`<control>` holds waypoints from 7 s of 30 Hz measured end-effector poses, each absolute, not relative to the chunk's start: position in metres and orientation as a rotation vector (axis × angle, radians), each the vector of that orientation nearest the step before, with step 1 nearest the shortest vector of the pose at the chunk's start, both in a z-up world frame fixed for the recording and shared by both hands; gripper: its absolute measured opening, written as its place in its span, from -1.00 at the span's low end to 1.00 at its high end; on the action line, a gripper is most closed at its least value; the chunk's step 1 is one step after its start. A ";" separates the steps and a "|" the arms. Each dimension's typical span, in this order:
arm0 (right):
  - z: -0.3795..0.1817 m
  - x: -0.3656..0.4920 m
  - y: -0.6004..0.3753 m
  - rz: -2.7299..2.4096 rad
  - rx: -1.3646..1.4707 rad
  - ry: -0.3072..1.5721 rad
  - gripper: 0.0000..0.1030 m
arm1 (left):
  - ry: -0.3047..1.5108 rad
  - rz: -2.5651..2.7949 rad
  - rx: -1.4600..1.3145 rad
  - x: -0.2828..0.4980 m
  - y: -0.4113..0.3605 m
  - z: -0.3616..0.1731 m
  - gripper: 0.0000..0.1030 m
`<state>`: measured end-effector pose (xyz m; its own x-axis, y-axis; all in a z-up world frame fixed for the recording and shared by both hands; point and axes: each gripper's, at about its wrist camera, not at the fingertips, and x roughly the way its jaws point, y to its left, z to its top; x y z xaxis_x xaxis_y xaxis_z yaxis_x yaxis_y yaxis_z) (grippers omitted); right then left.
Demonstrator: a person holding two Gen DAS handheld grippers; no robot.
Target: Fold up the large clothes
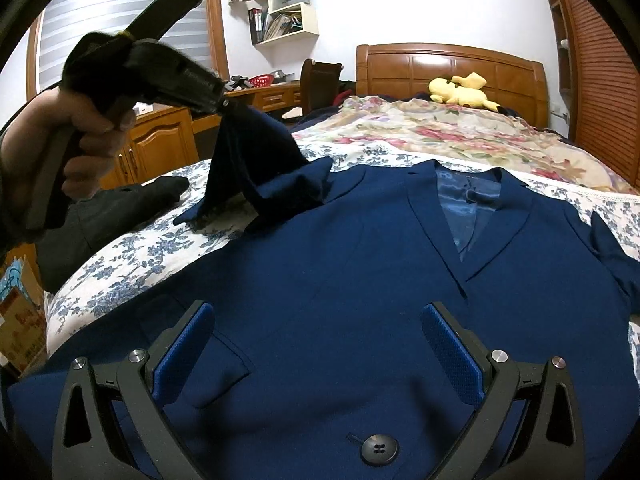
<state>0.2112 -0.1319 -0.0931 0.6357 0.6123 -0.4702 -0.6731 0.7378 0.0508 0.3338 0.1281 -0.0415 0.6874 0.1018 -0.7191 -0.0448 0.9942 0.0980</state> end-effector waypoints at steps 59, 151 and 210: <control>-0.083 0.203 -0.182 0.665 -0.122 0.489 1.00 | 0.659 0.069 -0.019 0.281 0.140 0.007 -0.92; -0.047 0.113 -0.119 0.849 -0.427 0.511 -0.85 | 0.499 0.055 -0.116 0.087 0.174 -0.064 0.51; -0.102 0.152 -0.297 0.402 -0.174 0.710 -0.27 | 0.616 -0.234 0.017 0.124 -0.024 -0.077 0.51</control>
<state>0.1517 -0.2970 -0.1024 0.6859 0.2984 -0.6637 -0.4153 0.9095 -0.0202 0.1242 -0.0242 -0.0775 0.7905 -0.2122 -0.5746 0.2223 0.9735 -0.0536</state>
